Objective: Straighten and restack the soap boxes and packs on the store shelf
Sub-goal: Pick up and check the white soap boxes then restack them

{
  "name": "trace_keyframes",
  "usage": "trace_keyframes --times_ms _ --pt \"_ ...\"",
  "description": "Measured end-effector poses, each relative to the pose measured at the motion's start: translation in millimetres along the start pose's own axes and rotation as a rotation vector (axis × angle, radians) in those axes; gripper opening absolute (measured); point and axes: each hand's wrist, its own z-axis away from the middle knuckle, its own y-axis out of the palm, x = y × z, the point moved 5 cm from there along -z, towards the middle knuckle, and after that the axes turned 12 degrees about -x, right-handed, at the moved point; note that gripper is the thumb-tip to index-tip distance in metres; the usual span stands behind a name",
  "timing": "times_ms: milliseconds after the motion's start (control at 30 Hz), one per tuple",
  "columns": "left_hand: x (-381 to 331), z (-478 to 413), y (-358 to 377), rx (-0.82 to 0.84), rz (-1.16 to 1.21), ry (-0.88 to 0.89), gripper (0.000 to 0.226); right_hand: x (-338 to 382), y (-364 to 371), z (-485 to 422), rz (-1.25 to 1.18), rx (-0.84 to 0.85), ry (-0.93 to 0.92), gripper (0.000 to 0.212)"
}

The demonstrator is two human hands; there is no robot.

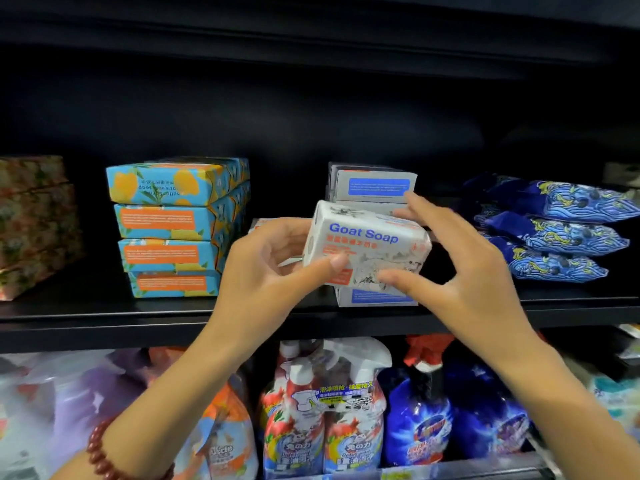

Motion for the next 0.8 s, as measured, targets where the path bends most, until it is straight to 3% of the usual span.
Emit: trace_keyframes --times_ms 100,200,300,400,533,667,800 --pt "-1.8 0.1 2.8 0.077 0.058 0.045 0.039 6.1 1.2 -2.5 -0.046 0.003 -0.04 0.048" --pt "1.6 -0.2 4.3 0.117 0.059 0.001 0.056 14.3 -1.8 0.7 0.075 -0.139 -0.208 0.032" --pt "3.7 -3.1 3.3 0.093 0.05 -0.121 0.067 17.9 -1.8 9.0 0.142 -0.25 -0.385 0.031" --pt "1.9 -3.4 8.8 0.18 0.027 -0.111 0.057 18.1 0.0 13.5 0.149 -0.268 -0.446 0.034" --pt "2.8 0.6 8.9 0.157 0.044 -0.016 0.055 11.4 -0.2 11.3 0.136 -0.125 -0.348 0.044" --pt "3.8 2.3 9.5 0.177 0.026 0.113 0.066 4.6 -3.4 9.0 -0.035 0.116 -0.071 0.093" --pt "7.8 3.2 17.8 0.228 0.007 0.182 0.071 -2.7 -7.9 7.5 -0.112 0.166 0.123 0.086"
